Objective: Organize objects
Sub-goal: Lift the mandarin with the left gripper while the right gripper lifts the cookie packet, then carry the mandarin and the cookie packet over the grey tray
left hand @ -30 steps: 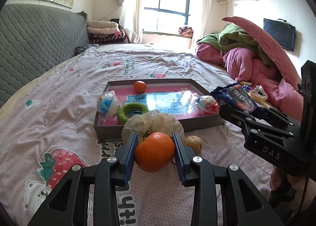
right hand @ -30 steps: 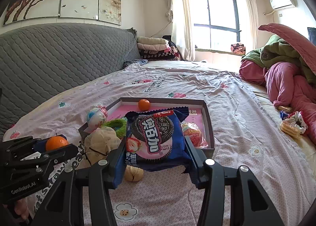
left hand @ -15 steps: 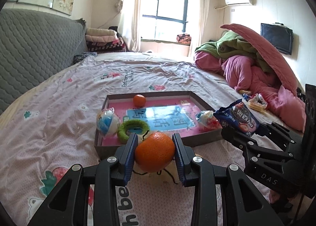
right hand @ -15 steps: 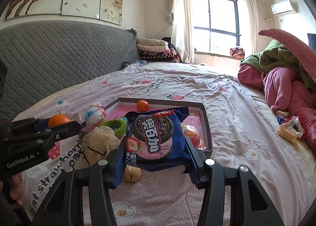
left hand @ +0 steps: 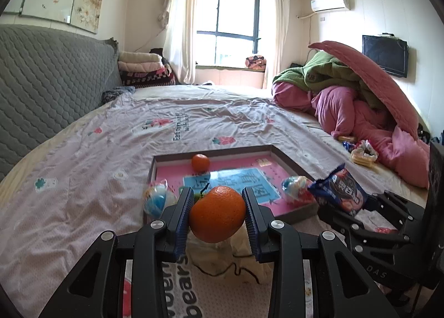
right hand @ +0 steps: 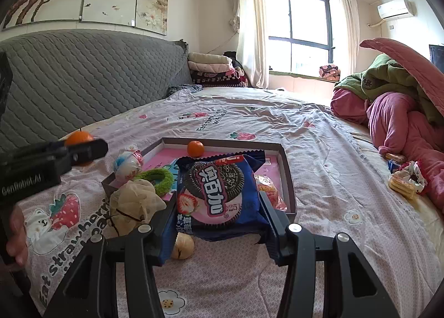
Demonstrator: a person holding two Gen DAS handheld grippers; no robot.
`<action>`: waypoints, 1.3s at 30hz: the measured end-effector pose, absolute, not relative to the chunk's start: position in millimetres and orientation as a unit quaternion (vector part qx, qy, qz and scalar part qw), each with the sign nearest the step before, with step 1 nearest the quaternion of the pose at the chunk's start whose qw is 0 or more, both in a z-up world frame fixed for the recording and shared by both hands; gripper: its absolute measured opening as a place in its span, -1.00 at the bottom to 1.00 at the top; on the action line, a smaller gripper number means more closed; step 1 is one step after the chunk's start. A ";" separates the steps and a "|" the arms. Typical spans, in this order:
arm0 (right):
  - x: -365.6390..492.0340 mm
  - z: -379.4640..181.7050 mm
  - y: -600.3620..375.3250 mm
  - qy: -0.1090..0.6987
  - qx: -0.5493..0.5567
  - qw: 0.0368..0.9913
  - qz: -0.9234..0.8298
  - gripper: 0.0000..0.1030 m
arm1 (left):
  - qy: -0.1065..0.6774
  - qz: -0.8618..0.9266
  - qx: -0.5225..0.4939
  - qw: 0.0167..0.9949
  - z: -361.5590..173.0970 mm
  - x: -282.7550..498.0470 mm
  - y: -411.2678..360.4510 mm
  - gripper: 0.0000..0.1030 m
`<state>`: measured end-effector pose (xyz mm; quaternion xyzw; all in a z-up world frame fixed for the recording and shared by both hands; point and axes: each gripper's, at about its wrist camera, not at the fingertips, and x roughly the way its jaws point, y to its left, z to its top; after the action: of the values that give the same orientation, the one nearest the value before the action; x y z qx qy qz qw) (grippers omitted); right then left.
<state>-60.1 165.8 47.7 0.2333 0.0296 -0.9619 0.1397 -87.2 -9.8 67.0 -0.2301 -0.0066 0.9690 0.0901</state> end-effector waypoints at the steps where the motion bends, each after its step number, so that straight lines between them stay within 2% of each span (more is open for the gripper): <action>1: -60.3 47.1 165.9 0.029 0.234 0.139 -0.962 0.02 | -0.006 0.969 -0.228 0.089 68.3 -88.6 -10.5 -0.29; 22: -63.0 47.1 168.0 0.031 0.231 0.140 -0.962 0.02 | -0.024 0.966 -0.238 0.096 75.9 -115.2 -14.4 -0.29; 39: -62.8 46.0 166.1 0.041 0.230 0.132 -0.963 0.02 | -0.006 0.970 -0.219 0.104 89.8 -129.1 -14.3 -0.29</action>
<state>-62.8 166.1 46.0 0.2302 0.0411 -0.9633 0.1321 -129.1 -14.3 89.8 -0.2188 -0.0055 0.9702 0.1042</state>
